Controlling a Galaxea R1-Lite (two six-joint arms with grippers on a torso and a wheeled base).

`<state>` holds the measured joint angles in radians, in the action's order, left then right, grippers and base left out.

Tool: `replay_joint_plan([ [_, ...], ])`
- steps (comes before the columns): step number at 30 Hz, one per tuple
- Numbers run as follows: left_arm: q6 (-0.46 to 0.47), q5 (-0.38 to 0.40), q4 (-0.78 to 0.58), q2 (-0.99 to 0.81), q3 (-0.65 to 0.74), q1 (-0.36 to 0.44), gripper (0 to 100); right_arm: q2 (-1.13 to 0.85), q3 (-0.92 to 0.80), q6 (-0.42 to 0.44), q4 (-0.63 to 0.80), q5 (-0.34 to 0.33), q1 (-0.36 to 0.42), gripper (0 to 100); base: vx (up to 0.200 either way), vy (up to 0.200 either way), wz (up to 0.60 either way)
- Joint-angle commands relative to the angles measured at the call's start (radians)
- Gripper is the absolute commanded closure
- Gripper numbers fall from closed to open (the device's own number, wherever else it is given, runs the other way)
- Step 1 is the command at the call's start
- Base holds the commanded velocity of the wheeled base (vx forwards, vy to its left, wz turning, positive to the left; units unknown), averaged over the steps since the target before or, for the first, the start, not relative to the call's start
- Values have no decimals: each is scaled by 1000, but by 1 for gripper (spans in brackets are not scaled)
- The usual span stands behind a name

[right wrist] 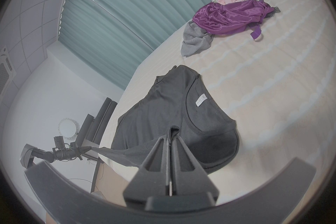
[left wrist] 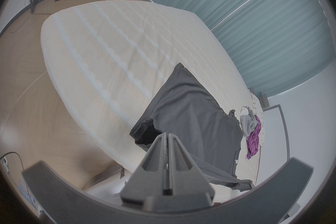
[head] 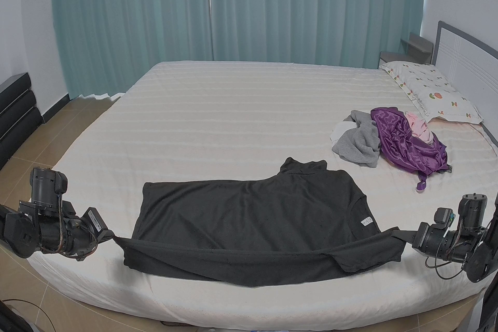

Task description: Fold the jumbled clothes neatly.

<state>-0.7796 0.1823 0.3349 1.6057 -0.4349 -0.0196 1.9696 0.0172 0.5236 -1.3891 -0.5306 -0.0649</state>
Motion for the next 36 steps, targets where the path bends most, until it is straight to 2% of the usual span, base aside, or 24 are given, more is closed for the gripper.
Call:
replay_joint_plan([
  [1,0,0,-2,-32,24,0,100,-95,-17,-4,41,0,-4,100,0,0,0],
  [5,0,0,-2,-59,45,0,100,-155,-17,-14,114,1,-9,100,0,0,0],
  [13,13,0,-2,-104,90,-2,100,-248,-17,-111,305,3,-39,100,0,0,0],
  [16,43,0,-2,-107,110,-2,100,-278,-17,-113,340,4,-47,100,0,0,0],
  [36,56,-6,-8,-132,159,-7,100,-425,-17,-162,568,1,-62,100,0,0,0],
])
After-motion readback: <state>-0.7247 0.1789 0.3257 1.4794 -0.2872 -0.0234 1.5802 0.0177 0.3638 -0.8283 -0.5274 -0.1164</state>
